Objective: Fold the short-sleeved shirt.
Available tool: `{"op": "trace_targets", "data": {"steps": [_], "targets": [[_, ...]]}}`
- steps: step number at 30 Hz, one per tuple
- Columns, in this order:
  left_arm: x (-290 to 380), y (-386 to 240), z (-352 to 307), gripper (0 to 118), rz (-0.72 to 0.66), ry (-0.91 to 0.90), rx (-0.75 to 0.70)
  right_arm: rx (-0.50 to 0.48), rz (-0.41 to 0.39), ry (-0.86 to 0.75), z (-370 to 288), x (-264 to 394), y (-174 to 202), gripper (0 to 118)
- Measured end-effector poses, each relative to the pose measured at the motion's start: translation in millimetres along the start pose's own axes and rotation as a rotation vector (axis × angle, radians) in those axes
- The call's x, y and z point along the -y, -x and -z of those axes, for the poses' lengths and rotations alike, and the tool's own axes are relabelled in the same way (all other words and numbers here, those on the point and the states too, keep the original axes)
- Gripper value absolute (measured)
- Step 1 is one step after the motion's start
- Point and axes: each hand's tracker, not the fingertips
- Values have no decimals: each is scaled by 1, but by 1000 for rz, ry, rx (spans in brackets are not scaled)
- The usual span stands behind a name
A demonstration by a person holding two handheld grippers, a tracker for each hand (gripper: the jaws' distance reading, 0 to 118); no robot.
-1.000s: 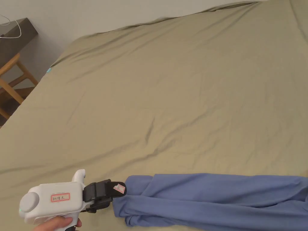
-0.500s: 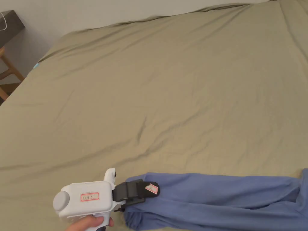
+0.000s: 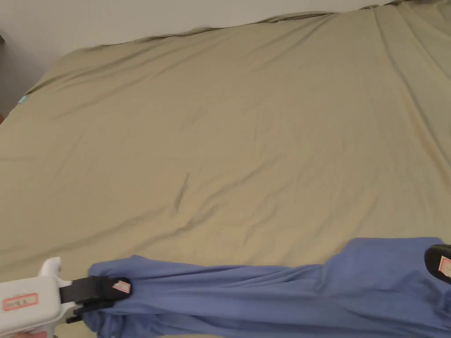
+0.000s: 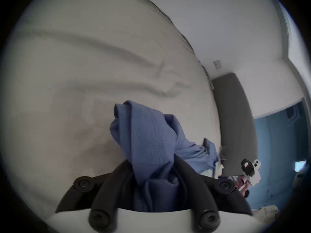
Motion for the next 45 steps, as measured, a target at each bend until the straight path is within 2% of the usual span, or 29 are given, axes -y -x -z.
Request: {"op": "trace_targets", "data": {"steps": [5,7,10,11,13,15,17,18,21,22,23,24,25,27,30,32,33,34,35,36,37,40,42,45], "targets": [[-26,8,-38,12,4,-48,-187,33,3,6,-2,-2,3,4],[-20,-11,-35,12,26,-43,-242,66,-13,23,-1,-1,6,4],[0,-60,-26,12,94,-83,-246,86,-25,48,1,3,6,4],[10,-84,-21,12,124,-78,-170,85,-22,54,1,3,6,4],[30,-122,-7,12,157,-80,-76,81,-16,63,1,5,5,4],[54,-157,21,12,233,-49,-56,84,-11,66,2,5,4,4],[75,-166,60,12,248,-47,-102,87,0,72,5,4,3,4],[87,-168,81,12,192,9,-37,93,2,75,5,4,3,4],[99,-146,136,15,114,61,-157,97,13,90,6,4,2,4],[94,-132,137,17,186,-15,-267,99,16,100,6,5,2,4],[95,-128,135,26,184,-45,-213,104,15,107,7,5,1,4],[93,-128,124,43,173,-80,-115,103,13,113,7,7,1,4],[92,-130,114,72,120,-86,-68,100,13,119,8,8,-1,4],[92,-134,87,115,56,-123,-19,92,16,121,9,11,-3,4],[89,-144,35,118,87,-318,1,68,45,126,14,15,-7,4],[88,-142,20,118,157,-367,-170,63,59,132,18,17,-8,4],[93,-150,25,117,217,-354,-276,62,64,134,19,18,-8,4],[96,-152,32,87,321,-311,-361,61,65,135,20,19,-8,4],[102,-157,45,40,413,-269,-427,61,65,137,20,19,-7,4],[109,-162,58,9,471,-227,-478,59,65,137,20,19,-7,4],[122,-171,78,8,500,-182,-480,56,64,137,19,19,-7,4],[139,-185,126,8,498,-79,-316,60,63,132,15,18,-6,4],[152,-202,155,8,475,-54,-330,61,74,125,12,17,-7,4],[169,-237,188,8,525,-41,-272,57,89,124,10,15,-6,4]]}}
